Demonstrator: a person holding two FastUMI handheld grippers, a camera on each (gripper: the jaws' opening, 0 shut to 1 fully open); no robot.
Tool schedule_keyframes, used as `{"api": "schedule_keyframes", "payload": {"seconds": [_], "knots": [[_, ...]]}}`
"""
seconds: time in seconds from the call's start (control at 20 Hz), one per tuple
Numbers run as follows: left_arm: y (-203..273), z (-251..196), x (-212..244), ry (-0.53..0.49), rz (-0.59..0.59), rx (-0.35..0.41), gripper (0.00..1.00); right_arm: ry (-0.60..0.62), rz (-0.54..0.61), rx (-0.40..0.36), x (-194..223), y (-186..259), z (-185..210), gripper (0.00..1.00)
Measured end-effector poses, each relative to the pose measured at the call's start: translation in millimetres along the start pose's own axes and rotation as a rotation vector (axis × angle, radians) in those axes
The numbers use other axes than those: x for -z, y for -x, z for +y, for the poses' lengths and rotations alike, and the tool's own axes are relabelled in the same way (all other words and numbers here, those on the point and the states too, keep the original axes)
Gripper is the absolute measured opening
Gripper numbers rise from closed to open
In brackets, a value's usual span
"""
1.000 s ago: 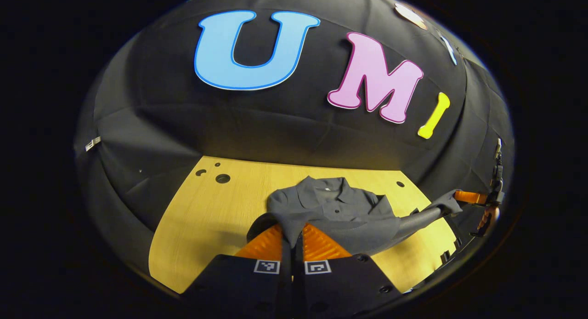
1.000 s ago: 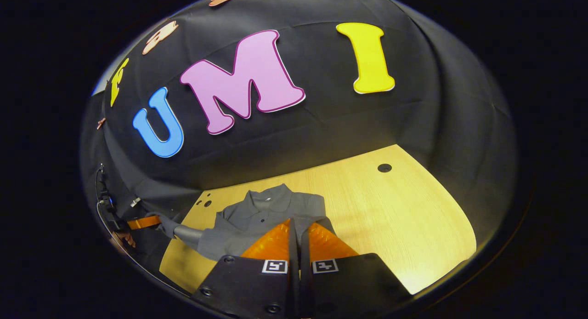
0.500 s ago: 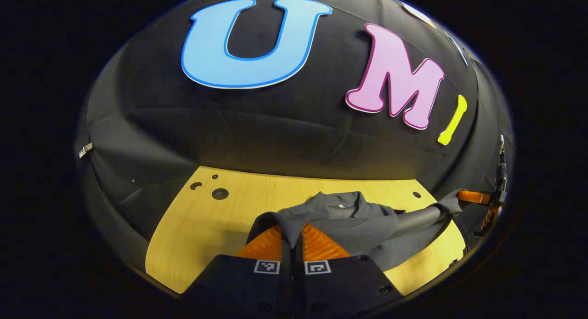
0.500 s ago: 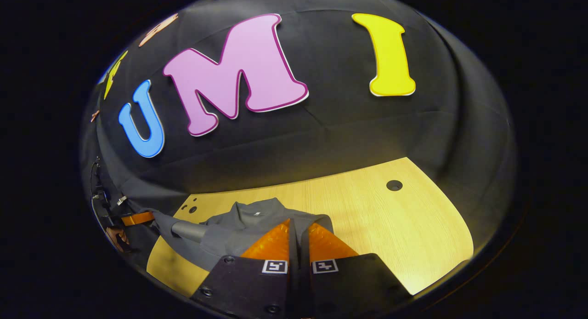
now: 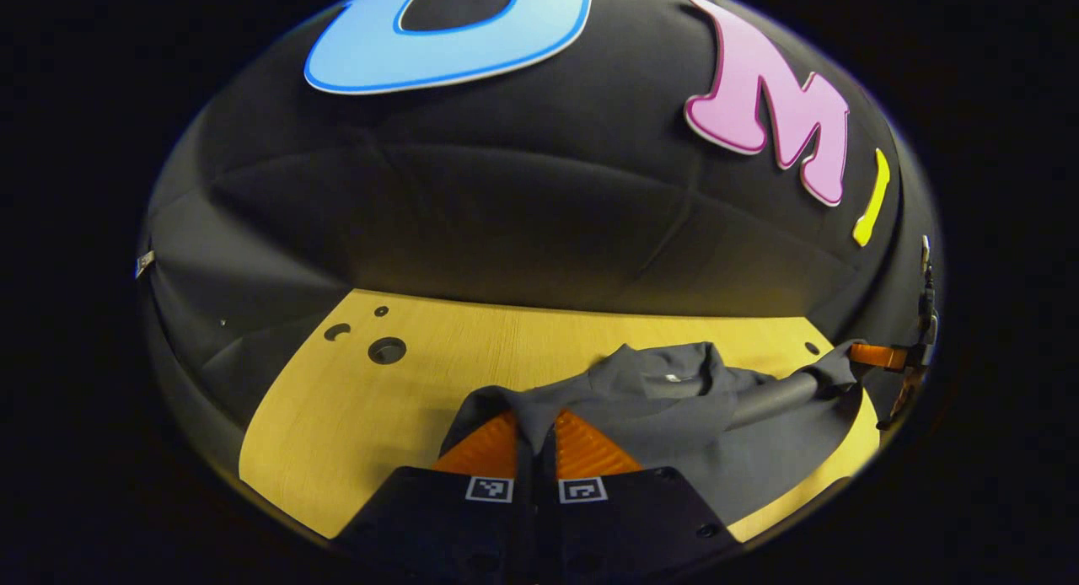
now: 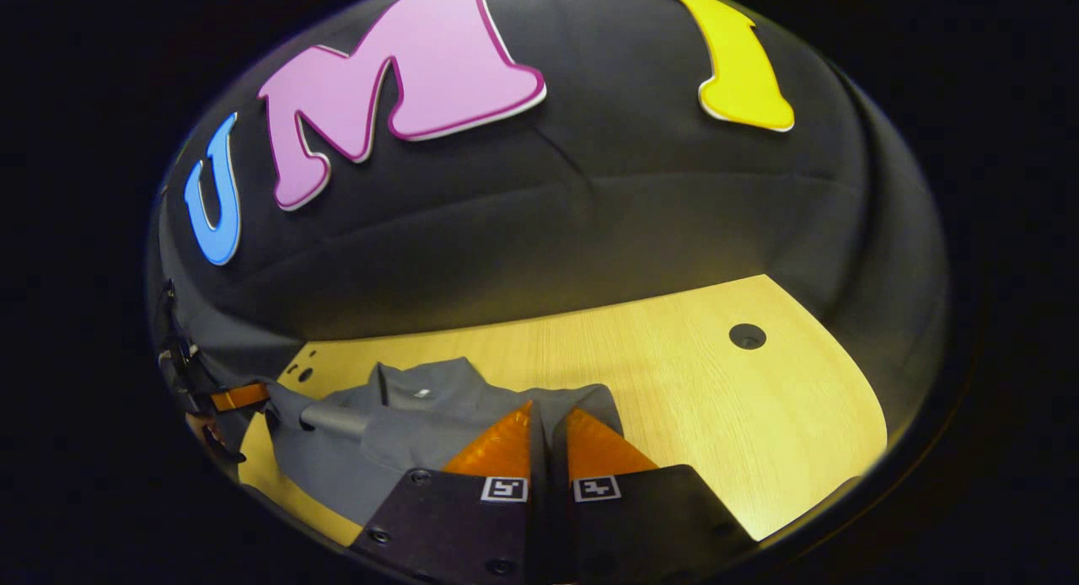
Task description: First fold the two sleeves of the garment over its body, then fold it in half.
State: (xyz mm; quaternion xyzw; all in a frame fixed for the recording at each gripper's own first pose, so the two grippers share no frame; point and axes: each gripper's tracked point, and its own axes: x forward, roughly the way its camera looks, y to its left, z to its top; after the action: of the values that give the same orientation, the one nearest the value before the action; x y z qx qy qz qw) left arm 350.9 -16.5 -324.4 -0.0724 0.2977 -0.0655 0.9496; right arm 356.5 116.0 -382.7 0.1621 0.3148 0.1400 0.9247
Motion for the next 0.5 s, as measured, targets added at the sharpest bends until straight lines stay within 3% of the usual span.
{"api": "schedule_keyframes", "payload": {"seconds": [0.1,0.15,0.35,0.45,0.5], "knots": [[-18.3,1.1,4.3,-0.013,-0.004,-0.015,0.05,0.011,0.019,0.015,13.1,-17.0,-5.1,0.0],[-26.5,2.6,7.1,-0.024,-0.003,-0.022,0.05,0.012,0.027,0.02,18.6,-25.7,-7.0,0.05],[-47.4,4.3,20.1,-0.044,0.003,-0.041,0.05,0.009,0.071,0.037,39.4,-52.1,-15.2,0.06],[-53.0,6.8,25.0,-0.041,0.006,-0.048,0.09,-0.008,0.088,0.051,45.4,-61.2,-21.8,0.12],[-54.9,8.6,27.0,-0.04,0.008,-0.052,0.11,-0.02,0.096,0.063,46.9,-61.3,-24.6,0.1]]}}
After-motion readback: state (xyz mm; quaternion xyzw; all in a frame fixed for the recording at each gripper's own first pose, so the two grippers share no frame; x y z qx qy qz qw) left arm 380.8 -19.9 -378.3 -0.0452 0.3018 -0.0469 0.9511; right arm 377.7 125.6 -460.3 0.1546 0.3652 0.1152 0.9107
